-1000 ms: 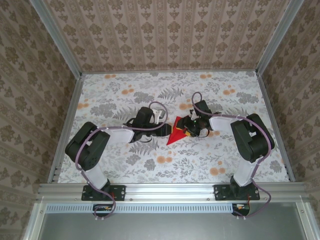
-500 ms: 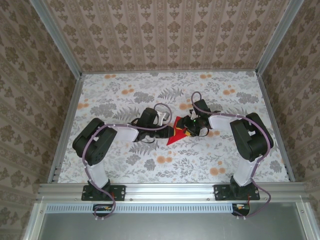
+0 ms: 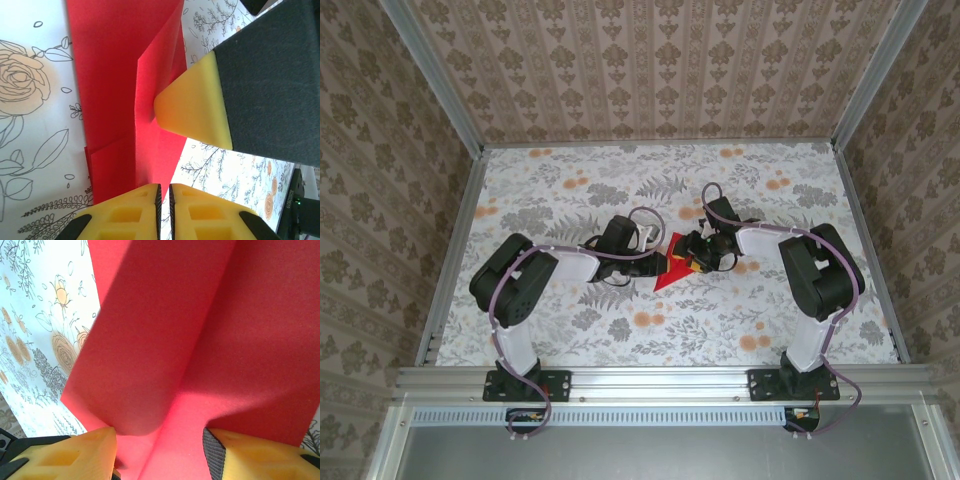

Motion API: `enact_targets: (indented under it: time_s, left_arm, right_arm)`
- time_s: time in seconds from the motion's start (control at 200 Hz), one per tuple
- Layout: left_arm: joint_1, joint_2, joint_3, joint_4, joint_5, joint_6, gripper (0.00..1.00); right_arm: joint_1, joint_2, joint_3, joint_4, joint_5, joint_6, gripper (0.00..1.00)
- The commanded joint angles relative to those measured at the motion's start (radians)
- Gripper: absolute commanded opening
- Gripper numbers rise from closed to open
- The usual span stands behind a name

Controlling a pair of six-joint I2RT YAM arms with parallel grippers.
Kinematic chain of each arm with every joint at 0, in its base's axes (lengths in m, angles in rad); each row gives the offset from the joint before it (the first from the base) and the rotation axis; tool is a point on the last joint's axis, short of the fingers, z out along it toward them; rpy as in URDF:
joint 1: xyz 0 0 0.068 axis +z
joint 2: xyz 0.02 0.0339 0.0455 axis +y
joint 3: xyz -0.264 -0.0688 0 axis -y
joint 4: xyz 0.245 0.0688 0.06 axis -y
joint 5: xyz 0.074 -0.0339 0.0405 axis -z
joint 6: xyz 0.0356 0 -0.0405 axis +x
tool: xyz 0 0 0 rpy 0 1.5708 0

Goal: Fold a paper plane with a square sheet of paper (pick it up from the middle)
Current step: Fourth fold the wing at the center of the table.

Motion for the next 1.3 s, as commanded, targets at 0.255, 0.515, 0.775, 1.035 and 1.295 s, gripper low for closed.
enact_targets:
  time_s: [0.255,0.515,0.775,1.035,1.295]
  left_arm:
    - [0.009,0.023,0.026,-0.061,-0.044,-0.003,0.13]
    - [0.01,0.03,0.029,-0.062,-0.042,-0.004,0.12]
    - [0.013,0.012,0.032,-0.095,-0.082,0.006,0.12]
    - [0.018,-0.004,0.036,-0.112,-0.114,0.016,0.13]
    - [0.017,-0.016,0.036,-0.081,-0.098,0.014,0.14]
  right_arm:
    - [-0.001,0.118,-0.049,-0.119,0.138,-0.041,0.55]
    - [0.001,0.131,-0.039,-0.131,0.14,-0.051,0.53]
    - [0.002,0.175,-0.02,-0.186,0.195,-0.043,0.49]
    - [0.002,0.191,-0.021,-0.202,0.22,-0.025,0.51]
    - [0.002,0.186,-0.03,-0.182,0.204,-0.023,0.52]
